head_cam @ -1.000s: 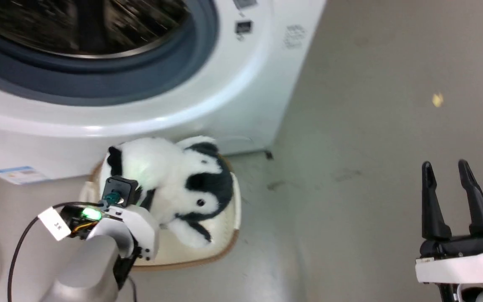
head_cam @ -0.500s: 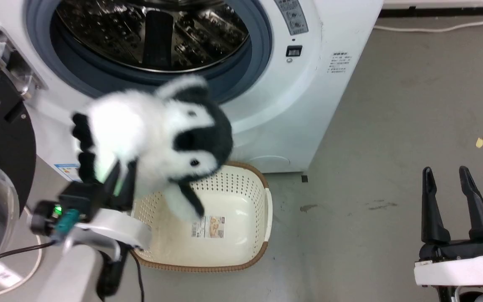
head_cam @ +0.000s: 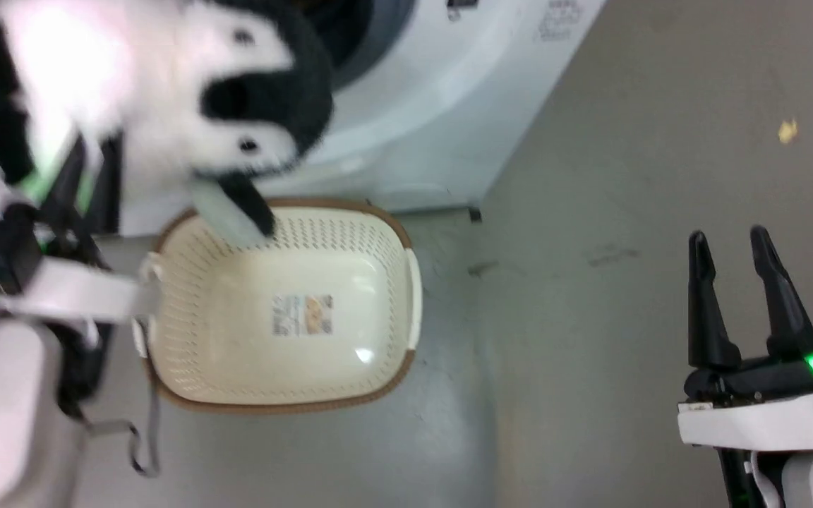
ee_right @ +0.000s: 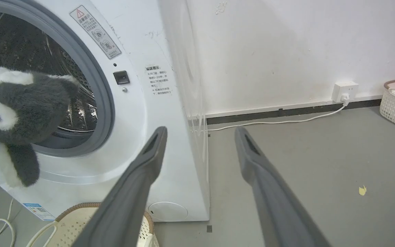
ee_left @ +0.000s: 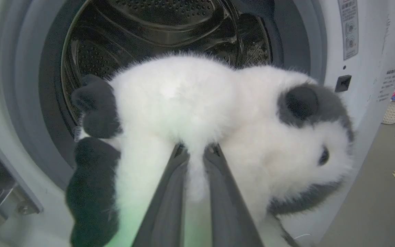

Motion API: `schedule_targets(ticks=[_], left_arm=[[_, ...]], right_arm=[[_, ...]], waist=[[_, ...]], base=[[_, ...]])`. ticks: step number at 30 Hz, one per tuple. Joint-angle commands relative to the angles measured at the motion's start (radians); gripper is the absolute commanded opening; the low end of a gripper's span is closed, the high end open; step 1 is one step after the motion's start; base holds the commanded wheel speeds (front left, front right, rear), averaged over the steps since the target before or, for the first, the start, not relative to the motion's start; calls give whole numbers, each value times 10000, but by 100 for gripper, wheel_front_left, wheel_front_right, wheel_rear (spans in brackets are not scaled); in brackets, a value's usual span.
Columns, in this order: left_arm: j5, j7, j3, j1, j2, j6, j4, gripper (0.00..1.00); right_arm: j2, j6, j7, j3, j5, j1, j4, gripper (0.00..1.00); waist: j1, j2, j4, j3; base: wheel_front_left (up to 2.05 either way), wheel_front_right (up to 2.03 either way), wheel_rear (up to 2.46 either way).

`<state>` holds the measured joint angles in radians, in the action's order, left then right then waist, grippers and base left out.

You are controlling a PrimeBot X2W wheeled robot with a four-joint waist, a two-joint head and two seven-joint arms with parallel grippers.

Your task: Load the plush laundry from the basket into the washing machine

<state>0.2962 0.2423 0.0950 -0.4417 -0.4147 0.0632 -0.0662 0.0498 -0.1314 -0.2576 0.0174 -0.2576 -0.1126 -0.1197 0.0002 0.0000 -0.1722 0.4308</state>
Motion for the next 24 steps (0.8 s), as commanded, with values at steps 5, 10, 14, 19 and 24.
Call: schedule_targets(ticks=[5,10,14,19,24], left_arm=[[-89,-842,57,-2186,-860,332,-120,0],[-66,-1826,346,-4468,-1550,535,-680,0],[-117,-2599,703,-6362,-2069,617,-1792,0],[-347,-3145,1238,-8468,-2597,657,-3625,0],[-742,-3489,1701,-10349,-2908,666,-5619,0]], right_arm=[[4,7,-42,-146,-543,-466,-276,100],[4,7,-42,-357,-1014,-704,-325,100],[4,7,-42,-595,-1375,-813,-353,100],[4,7,-42,-951,-1693,-877,-357,100],[4,7,-42,-1204,-1888,-934,-446,100]], waist=[[-2,0,-1238,1822],[-2,0,-1876,2774],[-2,0,-2336,3351],[-2,0,-2829,3817],[-2,0,-3111,4156]], base=[[0,0,0],[0,0,0],[0,0,0],[0,0,0],[0,0,0]])
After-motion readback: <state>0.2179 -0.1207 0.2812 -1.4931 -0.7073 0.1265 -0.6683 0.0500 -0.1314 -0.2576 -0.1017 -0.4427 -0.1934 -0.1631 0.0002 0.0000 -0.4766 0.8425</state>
